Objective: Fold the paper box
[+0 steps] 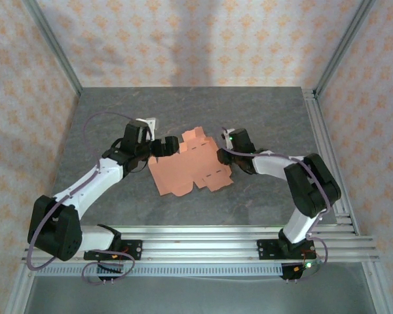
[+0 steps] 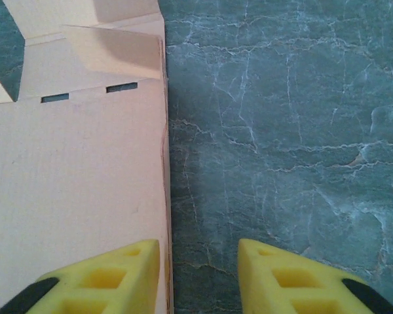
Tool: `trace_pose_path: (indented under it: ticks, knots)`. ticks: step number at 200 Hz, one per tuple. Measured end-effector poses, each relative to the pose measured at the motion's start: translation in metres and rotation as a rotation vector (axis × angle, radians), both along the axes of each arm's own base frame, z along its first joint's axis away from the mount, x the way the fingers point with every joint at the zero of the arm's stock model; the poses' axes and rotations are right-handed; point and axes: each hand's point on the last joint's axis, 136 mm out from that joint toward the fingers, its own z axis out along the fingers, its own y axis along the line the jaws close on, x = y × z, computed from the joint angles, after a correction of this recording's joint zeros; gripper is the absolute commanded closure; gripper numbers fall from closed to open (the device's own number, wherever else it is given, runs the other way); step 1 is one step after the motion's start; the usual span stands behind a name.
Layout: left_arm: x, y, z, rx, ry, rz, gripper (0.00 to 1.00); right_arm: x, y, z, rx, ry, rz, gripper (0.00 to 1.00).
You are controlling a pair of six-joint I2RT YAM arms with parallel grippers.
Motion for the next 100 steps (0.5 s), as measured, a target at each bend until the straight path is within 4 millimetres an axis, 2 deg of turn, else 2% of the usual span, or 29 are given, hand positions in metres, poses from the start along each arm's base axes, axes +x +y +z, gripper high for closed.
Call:
trace_pose_path:
  ticks: [53, 100]
  knots:
    - [-0.002, 0.001, -0.001, 0.002, 0.000, 0.003, 0.00, -0.005, 0.002, -0.021, -0.011, 0.052, 0.028, 0.76]
    - [-0.003, 0.002, -0.002, 0.016, -0.002, -0.008, 0.00, -0.006, 0.003, -0.020, -0.026, 0.057, 0.055, 0.87]
